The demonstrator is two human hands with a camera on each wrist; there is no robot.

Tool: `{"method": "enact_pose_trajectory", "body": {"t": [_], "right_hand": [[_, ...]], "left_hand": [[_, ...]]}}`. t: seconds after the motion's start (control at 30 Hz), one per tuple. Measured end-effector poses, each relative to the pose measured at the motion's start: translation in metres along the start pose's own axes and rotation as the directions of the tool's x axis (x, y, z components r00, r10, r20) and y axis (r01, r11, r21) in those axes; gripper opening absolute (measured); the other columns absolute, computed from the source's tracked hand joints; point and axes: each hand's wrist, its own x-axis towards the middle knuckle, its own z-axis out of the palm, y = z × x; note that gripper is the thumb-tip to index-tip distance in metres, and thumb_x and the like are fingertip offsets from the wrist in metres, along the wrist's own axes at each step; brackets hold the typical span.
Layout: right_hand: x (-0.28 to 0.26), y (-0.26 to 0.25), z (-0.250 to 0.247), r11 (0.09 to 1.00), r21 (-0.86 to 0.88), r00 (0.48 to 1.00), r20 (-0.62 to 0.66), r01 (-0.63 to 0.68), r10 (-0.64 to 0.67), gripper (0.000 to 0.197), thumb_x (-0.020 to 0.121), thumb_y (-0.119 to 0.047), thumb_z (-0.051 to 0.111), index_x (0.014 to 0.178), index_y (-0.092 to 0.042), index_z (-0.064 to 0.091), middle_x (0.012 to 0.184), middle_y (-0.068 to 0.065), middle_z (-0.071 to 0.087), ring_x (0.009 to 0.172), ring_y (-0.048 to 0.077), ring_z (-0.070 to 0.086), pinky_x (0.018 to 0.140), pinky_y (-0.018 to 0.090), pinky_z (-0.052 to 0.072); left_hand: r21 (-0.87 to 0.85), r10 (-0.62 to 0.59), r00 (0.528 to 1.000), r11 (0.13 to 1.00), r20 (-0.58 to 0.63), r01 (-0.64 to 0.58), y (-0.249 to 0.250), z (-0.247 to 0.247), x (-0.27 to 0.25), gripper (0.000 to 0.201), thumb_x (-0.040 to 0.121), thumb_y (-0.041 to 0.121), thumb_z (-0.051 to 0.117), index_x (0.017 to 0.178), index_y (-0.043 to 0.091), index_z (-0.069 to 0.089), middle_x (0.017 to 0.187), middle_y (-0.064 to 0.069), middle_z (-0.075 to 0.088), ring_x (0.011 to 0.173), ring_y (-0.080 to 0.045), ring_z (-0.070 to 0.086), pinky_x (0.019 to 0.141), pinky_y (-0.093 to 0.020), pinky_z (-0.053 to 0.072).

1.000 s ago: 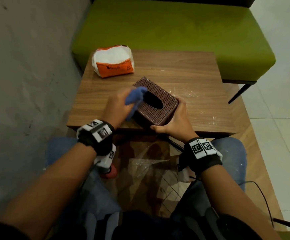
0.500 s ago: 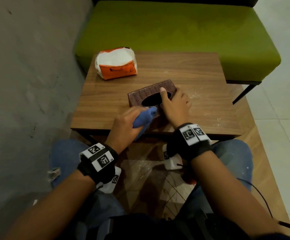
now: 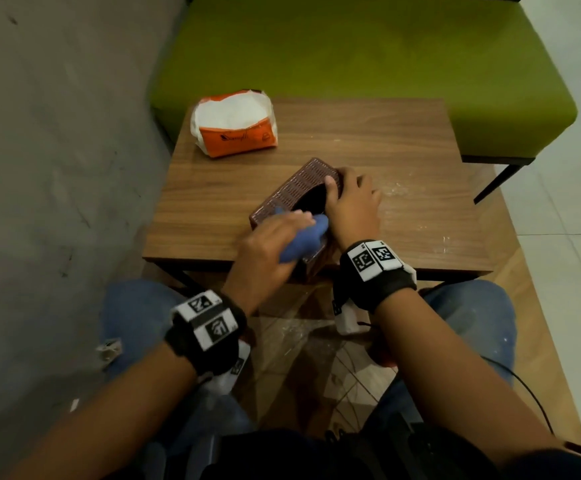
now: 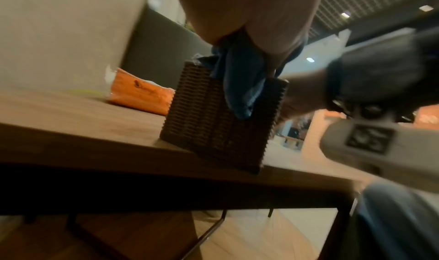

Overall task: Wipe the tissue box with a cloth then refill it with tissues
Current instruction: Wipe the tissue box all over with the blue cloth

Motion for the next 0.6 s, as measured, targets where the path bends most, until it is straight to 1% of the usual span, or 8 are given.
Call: {"method": "enact_pose_trajectory", "body": {"t": [0.03,0.1,0.2,0.27,0.33,0.43,0.53,0.6], "right_hand": [[0.001,0.002,0.000,1.000,0.011,1.000,0.009,0.016,-0.016,0.044,0.101,-0.043,0.037,0.138,-0.020,0.046,0.139,0.014,0.042,0.123,0.037,0.038,0.095,0.044,0.038],[0.004,0.004,0.000,0.998,0.042,0.998,0.031,0.044,-0.045,0.044,0.101,-0.043,0.039,0.137,-0.021,0.047,0.137,0.015,0.042,0.122,0.037,0.038,0.096,0.044,0.037],[0.005,0.005,0.000,0.997,0.057,0.998,0.037,0.052,-0.054,0.043,0.101,-0.042,0.038,0.138,-0.021,0.045,0.137,0.014,0.042,0.122,0.036,0.038,0.097,0.043,0.036],[0.005,0.002,0.000,0.998,0.043,0.999,0.027,0.039,-0.040,0.043,0.102,-0.042,0.037,0.138,-0.020,0.045,0.138,0.014,0.042,0.123,0.036,0.037,0.097,0.043,0.036],[0.005,0.002,0.001,0.999,0.020,0.999,0.030,0.038,-0.038,0.044,0.102,-0.042,0.038,0.139,-0.019,0.045,0.138,0.016,0.041,0.123,0.036,0.038,0.098,0.042,0.036],[0.008,0.005,0.000,0.996,0.038,0.995,0.056,0.077,-0.079,0.044,0.101,-0.042,0.040,0.138,-0.018,0.047,0.136,0.017,0.042,0.122,0.036,0.038,0.099,0.041,0.034],[0.013,0.008,-0.002,0.991,0.067,0.986,0.110,0.117,-0.124,0.043,0.101,-0.040,0.043,0.137,-0.017,0.047,0.135,0.017,0.043,0.122,0.037,0.037,0.102,0.040,0.031],[0.017,0.010,-0.004,0.988,0.068,0.980,0.132,0.138,-0.146,0.042,0.101,-0.039,0.043,0.137,-0.018,0.047,0.133,0.016,0.044,0.122,0.037,0.038,0.103,0.039,0.030]], "left_hand": [[-0.004,0.088,0.996,0.996,0.033,-0.088,-0.001,-0.001,-0.009,0.043,0.078,-0.005,0.064,0.120,0.002,0.059,0.124,-0.010,0.061,0.119,-0.016,0.052,0.105,-0.025,0.037],[-0.036,0.093,0.994,0.995,0.058,-0.091,-0.018,-0.014,-0.002,0.045,0.078,-0.002,0.063,0.122,0.002,0.056,0.125,-0.006,0.057,0.118,-0.009,0.050,0.105,-0.020,0.036],[-0.019,-0.141,0.986,0.990,-0.093,0.139,-0.032,-0.025,0.024,0.031,0.078,0.005,0.065,0.108,-0.001,0.062,0.098,-0.012,0.066,0.085,-0.011,0.056,0.076,-0.022,0.046],[-0.037,-0.239,0.952,0.971,-0.191,0.236,-0.023,-0.016,0.027,0.025,0.079,0.006,0.067,0.102,-0.002,0.064,0.087,-0.009,0.063,0.076,-0.015,0.055,0.063,-0.022,0.043],[-0.055,-0.185,0.969,0.982,-0.166,0.178,-0.003,-0.001,0.012,0.035,0.077,0.000,0.070,0.111,-0.001,0.063,0.099,-0.005,0.064,0.089,-0.017,0.060,0.077,-0.010,0.043],[-0.053,0.099,0.995,0.994,0.026,-0.098,0.004,0.001,-0.017,0.041,0.080,0.000,0.066,0.121,0.000,0.058,0.124,-0.010,0.061,0.119,-0.015,0.054,0.106,-0.024,0.038],[-0.067,0.036,0.993,0.997,0.110,-0.029,-0.018,-0.023,-0.006,0.041,0.084,0.015,0.059,0.123,0.001,0.056,0.124,-0.006,0.059,0.117,-0.016,0.054,0.101,-0.013,0.037],[-0.082,-0.159,0.987,0.984,0.030,0.161,-0.029,-0.036,0.014,0.033,0.084,0.012,0.063,0.116,0.002,0.061,0.106,-0.009,0.065,0.096,-0.022,0.062,0.080,-0.003,0.040]]}}
